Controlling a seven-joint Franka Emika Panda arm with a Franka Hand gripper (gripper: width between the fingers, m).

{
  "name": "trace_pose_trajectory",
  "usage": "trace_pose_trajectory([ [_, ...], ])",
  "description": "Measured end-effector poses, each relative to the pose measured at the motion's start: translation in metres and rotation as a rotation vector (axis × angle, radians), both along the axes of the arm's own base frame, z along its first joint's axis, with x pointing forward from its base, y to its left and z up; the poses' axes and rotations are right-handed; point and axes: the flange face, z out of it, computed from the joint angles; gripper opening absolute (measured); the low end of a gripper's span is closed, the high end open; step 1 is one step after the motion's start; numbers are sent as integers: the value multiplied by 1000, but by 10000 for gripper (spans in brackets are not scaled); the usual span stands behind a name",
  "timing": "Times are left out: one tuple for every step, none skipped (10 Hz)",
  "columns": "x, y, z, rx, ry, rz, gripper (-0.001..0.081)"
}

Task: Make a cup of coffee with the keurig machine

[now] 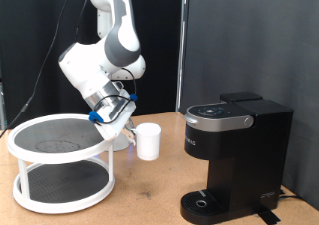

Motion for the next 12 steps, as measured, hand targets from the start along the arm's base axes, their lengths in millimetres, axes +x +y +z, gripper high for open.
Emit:
trace_pose_trajectory([
  [3,4,-7,-4,9,-6,72],
  [7,8,-14,-6,16,-11,72],
  [10,11,-19,-8,16,-15,72],
  [14,13,-23,-12,17,-18,72],
  [18,16,-27,-16,18,-22,72],
  [22,19,-31,-23,22,-25,72],
  [26,22,-35,-28,26,-28,72],
  [31,26,-40,-33,29,-33,72],
  [34,30,-46,-35,30,-31,72],
  [38,35,-51,-38,25,-28,72],
  [40,41,-56,-39,22,-22,72],
  [42,46,-60,-39,17,-17,72],
])
